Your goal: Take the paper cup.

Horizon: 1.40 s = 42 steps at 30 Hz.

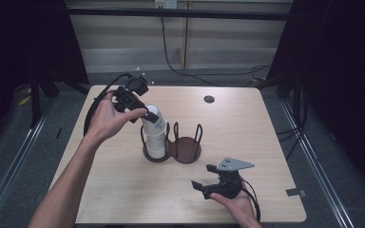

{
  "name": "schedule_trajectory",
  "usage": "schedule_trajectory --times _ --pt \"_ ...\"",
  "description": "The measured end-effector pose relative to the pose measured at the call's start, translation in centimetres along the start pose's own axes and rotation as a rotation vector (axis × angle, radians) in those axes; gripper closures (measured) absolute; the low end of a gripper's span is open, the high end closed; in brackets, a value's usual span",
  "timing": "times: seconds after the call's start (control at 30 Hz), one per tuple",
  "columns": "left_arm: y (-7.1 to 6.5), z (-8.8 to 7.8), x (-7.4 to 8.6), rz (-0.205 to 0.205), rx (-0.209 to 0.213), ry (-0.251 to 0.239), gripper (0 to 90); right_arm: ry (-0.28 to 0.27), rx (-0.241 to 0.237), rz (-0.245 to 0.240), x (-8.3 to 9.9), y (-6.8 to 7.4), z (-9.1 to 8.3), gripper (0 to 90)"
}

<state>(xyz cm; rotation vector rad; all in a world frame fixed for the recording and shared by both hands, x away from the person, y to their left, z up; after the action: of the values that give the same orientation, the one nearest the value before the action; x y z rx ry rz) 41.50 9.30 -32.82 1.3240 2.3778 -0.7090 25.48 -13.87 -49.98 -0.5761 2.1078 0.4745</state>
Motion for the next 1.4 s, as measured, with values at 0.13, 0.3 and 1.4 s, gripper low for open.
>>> schedule_trajectory --times 0.13,0.3,1.4 --pt "-0.3 -0.4 0.0 0.006 0.005 -0.020 36.8 0.001 0.001 0.001 0.0 0.0 0.0 14.7" --pt "-0.7 -0.7 0.0 0.026 0.011 -0.035 36.7 0.005 0.000 0.000 0.0 0.1 0.1 14.7" --pt "-3.2 -1.3 5.2 0.102 0.054 -0.240 36.8 -0.004 0.012 -0.006 -0.1 0.1 0.1 14.6"
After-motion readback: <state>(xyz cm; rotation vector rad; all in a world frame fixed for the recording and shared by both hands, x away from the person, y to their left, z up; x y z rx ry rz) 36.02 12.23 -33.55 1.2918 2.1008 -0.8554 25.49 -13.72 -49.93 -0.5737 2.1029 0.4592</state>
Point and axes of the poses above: each handheld gripper's, and its own axes: z roughly forward along the jaws, x roughly out of its underside, y roughly to its left, the point moved 5 cm from there along z, roughly forward along the jaws, and after that the axes turned 11 degrees about x, right-handed, at the moved point
